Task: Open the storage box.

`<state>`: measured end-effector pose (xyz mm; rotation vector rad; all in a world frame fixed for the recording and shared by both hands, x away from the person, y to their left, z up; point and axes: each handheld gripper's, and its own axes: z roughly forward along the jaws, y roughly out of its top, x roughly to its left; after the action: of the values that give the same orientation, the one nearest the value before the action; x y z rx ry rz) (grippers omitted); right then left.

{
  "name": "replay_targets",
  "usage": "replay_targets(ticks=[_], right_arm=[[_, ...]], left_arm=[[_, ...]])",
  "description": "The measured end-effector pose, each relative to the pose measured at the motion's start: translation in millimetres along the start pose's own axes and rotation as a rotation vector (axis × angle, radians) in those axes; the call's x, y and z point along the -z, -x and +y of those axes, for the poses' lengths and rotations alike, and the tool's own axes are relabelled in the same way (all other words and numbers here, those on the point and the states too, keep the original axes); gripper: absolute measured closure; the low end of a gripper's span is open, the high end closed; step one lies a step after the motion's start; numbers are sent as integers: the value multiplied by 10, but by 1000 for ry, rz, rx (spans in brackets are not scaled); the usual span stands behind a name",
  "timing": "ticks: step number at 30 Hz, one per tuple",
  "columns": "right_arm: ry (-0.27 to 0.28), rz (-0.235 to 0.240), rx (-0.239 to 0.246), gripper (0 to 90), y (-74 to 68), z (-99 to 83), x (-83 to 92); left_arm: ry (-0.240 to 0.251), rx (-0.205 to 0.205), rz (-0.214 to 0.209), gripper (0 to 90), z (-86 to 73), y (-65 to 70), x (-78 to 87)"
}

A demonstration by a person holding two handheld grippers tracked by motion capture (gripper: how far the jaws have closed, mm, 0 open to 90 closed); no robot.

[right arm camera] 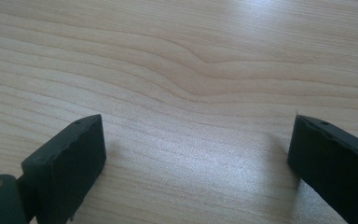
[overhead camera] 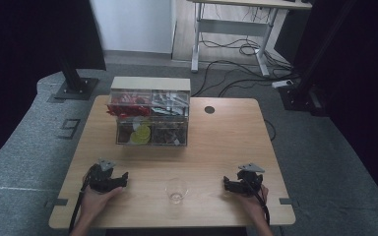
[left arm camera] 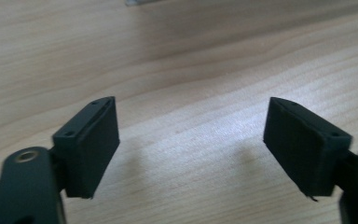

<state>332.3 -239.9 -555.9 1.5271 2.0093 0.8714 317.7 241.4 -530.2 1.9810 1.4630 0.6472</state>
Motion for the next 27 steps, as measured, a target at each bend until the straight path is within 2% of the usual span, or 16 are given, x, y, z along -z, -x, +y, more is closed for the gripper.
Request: replay_targets(ticks=[8, 11, 13, 14, 16, 19, 24, 27], right_arm=[[3, 0, -1, 54, -1, -3, 6], [3, 0, -1, 56, -1, -3, 6], [3, 0, -1, 58, -1, -4, 7], [3, 0, -1, 58, -1, -4, 7], [5, 1, 0, 64, -2, -4, 8], [7, 0, 0, 68, -2, -5, 9], [8, 0, 0, 71, -2, -5, 9], [9, 0, 0, 75, -2, -5, 9]], left_arm=[[52, 7, -1, 383, -10, -79, 82], [65, 8, -6, 498, -8, -94, 111], [99, 13, -15, 588, 14, -119, 182], [99, 13, -15, 637, 14, -119, 182], [112, 24, -36, 692, 18, -158, 230], [115, 42, -98, 786, 23, -199, 250], [121, 26, -130, 888, 35, -191, 272], [127, 26, -144, 900, 56, -178, 300]])
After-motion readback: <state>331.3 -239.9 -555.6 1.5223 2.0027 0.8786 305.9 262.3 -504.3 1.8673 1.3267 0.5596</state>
